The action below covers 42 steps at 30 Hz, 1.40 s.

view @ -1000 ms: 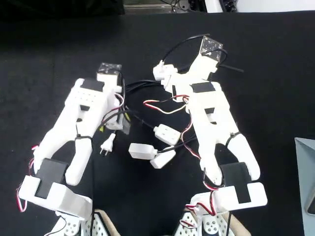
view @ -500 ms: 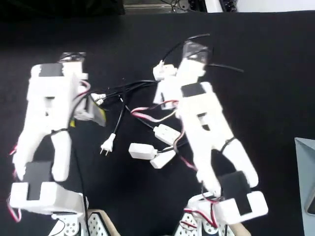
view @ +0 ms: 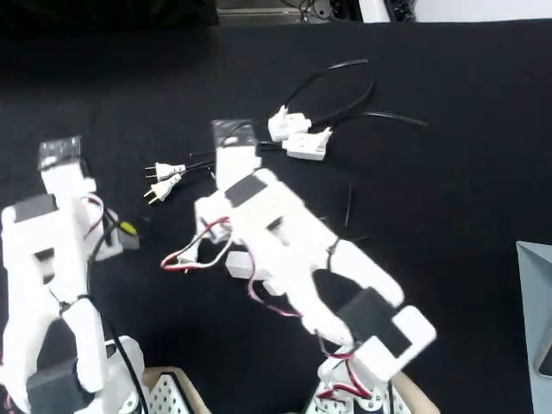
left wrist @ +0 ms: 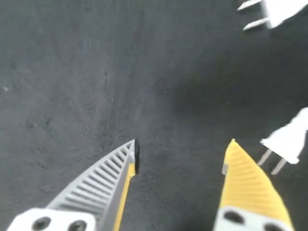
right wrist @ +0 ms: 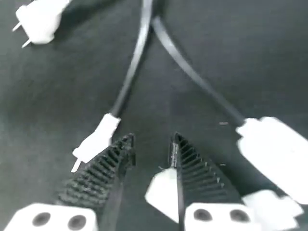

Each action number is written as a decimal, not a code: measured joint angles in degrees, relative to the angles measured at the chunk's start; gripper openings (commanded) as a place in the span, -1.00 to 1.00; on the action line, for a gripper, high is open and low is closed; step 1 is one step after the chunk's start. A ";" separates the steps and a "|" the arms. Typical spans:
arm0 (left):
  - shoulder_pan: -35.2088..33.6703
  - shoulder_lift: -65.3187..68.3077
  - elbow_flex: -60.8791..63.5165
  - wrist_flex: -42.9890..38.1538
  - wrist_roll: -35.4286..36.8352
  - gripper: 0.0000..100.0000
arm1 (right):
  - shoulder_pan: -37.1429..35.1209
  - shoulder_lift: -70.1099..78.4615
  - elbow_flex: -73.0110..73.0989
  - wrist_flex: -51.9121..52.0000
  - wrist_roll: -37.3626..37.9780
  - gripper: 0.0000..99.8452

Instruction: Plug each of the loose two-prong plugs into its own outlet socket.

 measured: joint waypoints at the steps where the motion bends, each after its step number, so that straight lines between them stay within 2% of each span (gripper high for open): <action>1: -0.53 -0.18 2.29 -2.02 -0.18 -0.43 | -0.79 0.97 -0.79 0.00 -0.62 -0.77; 6: -4.04 -0.26 10.02 -9.67 -0.18 -0.43 | -4.75 5.19 -3.96 0.00 -2.02 -0.77; 11: -4.66 -0.26 13.19 -13.01 -0.18 -0.43 | -6.86 9.58 -5.19 -0.09 -3.96 -0.77; 27: -4.66 -0.62 14.59 -13.36 -0.18 -0.44 | -8.79 20.04 -15.21 -0.35 -6.68 -0.77; 29: -4.66 -0.62 14.59 -13.36 -0.18 -0.44 | -9.14 20.31 -15.47 -0.35 -6.68 -0.81; 32: -4.66 -0.62 14.59 -13.36 -0.18 -0.44 | -9.14 20.31 -15.47 -0.35 -6.68 -0.98; 42: -4.66 -0.62 14.59 -13.36 -0.18 -0.44 | -8.88 19.87 -15.82 2.11 -4.92 -0.98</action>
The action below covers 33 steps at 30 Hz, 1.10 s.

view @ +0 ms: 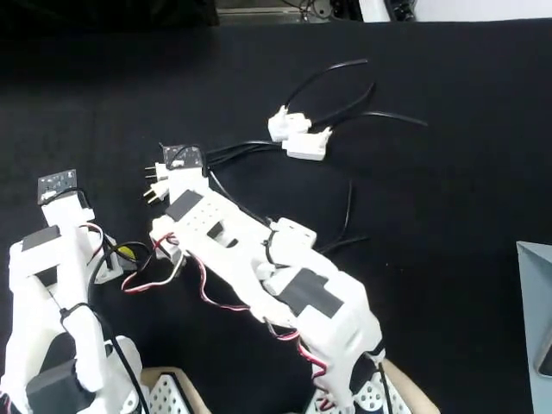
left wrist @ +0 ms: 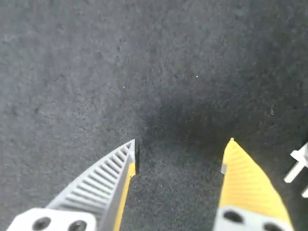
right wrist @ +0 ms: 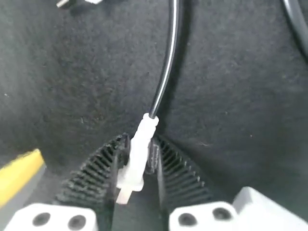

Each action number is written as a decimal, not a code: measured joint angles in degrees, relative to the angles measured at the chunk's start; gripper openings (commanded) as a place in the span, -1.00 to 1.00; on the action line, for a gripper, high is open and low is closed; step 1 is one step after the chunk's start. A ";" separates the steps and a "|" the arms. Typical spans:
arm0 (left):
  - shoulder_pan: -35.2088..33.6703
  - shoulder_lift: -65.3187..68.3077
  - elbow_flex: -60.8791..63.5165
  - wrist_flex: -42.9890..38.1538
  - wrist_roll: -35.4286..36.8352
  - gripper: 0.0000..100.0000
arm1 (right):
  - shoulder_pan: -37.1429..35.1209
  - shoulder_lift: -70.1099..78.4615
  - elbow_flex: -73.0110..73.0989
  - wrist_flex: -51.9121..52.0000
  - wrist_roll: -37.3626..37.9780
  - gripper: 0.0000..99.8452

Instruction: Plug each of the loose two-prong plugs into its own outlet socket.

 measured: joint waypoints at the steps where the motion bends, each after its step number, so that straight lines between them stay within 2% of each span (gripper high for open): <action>1: 0.00 -0.18 0.00 0.00 0.00 -0.44 | 0.18 -0.70 0.18 0.62 1.58 -0.98; 7: 0.00 -1.23 0.79 -0.18 -0.09 -0.44 | 0.79 -8.44 5.10 3.08 7.38 -0.98; 11: 0.00 -6.68 2.64 -0.18 -0.09 -0.44 | 2.90 -15.30 10.29 1.41 9.41 -0.98; 23: 0.18 -40.70 17.67 -0.09 2.29 -0.43 | 5.89 -30.77 22.59 -2.99 15.03 -0.98; 33: 7.65 -63.03 25.93 5.98 2.55 -0.44 | 5.89 -43.25 31.38 -2.99 21.36 -0.98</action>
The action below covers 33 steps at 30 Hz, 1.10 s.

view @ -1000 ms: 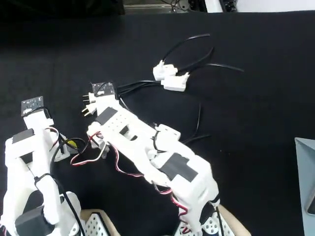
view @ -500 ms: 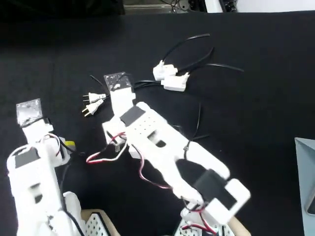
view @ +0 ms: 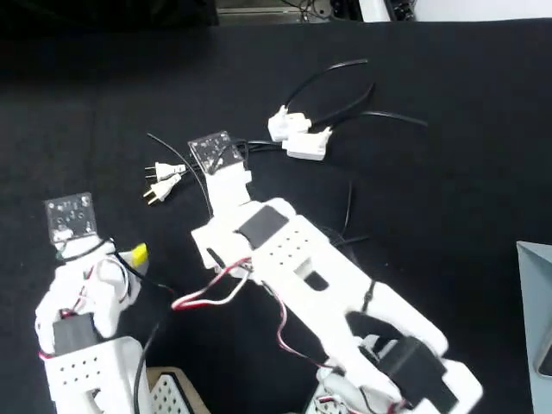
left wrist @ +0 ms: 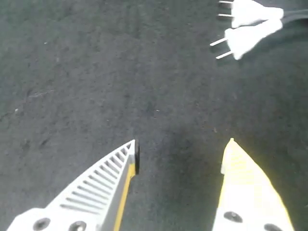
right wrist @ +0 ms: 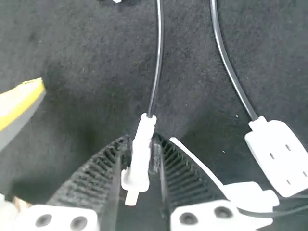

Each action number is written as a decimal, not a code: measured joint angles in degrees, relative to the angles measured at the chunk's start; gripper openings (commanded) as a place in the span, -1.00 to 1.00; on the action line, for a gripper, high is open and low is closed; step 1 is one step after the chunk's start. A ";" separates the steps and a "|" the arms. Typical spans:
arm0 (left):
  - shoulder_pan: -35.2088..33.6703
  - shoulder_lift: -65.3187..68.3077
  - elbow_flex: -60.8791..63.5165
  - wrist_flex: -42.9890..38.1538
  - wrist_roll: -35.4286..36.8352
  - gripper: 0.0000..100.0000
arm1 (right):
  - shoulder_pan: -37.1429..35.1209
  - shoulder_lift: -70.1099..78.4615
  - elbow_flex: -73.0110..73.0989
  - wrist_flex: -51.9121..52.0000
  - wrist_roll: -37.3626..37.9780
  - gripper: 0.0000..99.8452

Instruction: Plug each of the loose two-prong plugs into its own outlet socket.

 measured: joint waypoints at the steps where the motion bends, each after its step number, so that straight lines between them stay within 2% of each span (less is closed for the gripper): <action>1: 0.53 -2.20 1.05 0.44 0.00 -0.44 | 0.00 -1.32 0.70 0.00 0.44 -0.98; 6: 2.29 -13.27 8.26 1.23 0.00 -0.44 | 0.00 -8.70 4.75 0.00 3.52 -0.98; 15: 3.16 -13.36 10.37 0.79 0.00 -0.44 | 0.09 -23.30 7.38 3.34 7.65 -0.98; 22: 7.03 -13.27 11.69 0.79 0.00 -0.44 | 6.51 -32.09 7.38 8.44 9.58 -0.98; 27: 7.12 -13.27 11.69 0.79 0.26 -0.44 | 11.34 -39.30 7.38 13.10 9.76 -0.98; 33: 7.30 -13.27 11.69 4.92 0.44 -0.44 | 12.31 -49.41 7.38 19.78 9.76 -0.98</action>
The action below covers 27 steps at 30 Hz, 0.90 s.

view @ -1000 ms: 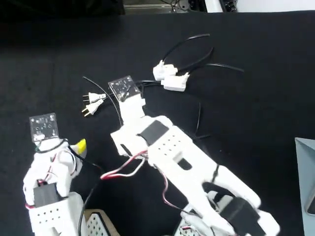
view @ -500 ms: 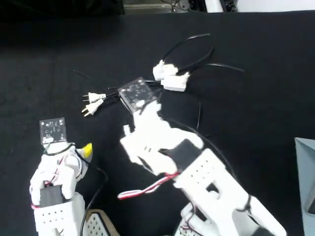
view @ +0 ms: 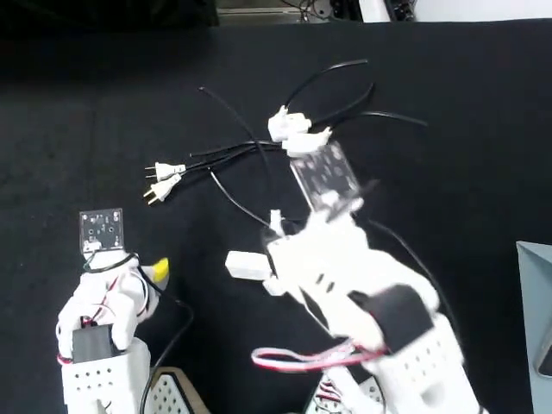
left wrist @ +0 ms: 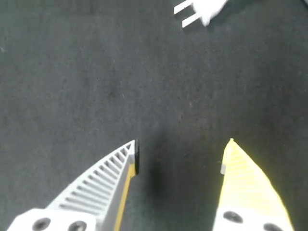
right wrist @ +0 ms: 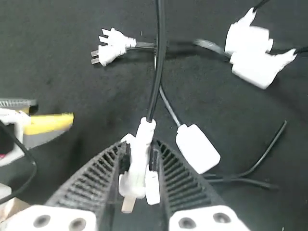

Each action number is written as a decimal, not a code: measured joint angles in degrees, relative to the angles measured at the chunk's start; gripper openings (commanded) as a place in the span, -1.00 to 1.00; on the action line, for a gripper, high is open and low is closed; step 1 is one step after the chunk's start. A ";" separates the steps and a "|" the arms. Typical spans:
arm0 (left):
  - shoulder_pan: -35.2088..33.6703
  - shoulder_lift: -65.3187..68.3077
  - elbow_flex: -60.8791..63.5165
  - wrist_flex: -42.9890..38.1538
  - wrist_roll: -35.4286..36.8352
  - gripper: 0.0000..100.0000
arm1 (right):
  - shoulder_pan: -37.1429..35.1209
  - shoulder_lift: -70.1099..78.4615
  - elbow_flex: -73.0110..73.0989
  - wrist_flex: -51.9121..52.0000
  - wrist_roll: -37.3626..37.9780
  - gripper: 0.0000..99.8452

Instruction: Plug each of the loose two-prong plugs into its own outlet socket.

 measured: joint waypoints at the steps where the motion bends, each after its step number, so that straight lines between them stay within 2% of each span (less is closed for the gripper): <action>1: 0.00 0.00 0.00 1.49 0.00 -0.44 | 0.00 -1.58 0.00 0.97 0.00 -0.98; 9: 0.00 0.00 0.00 5.01 0.00 -0.44 | 0.00 -9.85 1.05 4.75 0.00 -0.98; 17: 0.00 0.00 0.00 5.01 0.00 -0.44 | 0.00 -9.49 9.23 3.87 0.00 -0.98; 27: 0.00 0.00 0.00 5.01 0.00 -0.44 | 0.35 -9.85 9.76 2.81 0.00 -0.98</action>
